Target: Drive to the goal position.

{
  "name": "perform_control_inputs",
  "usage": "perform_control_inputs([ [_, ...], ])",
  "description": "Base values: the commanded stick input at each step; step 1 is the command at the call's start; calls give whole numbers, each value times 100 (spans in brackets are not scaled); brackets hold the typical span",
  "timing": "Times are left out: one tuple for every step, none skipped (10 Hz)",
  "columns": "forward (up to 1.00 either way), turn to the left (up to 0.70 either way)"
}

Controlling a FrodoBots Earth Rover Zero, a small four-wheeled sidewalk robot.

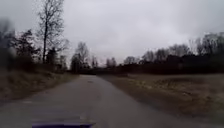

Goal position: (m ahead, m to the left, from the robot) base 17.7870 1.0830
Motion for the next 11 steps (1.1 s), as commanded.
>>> perform_control_inputs([
  [100, 40],
  [100, 40],
  [100, 40],
  [100, 40],
  [100, 40],
  [100, 40],
  [100, 40],
  [100, 40],
  [100, 40],
  [100, 40],
  [100, 40],
])
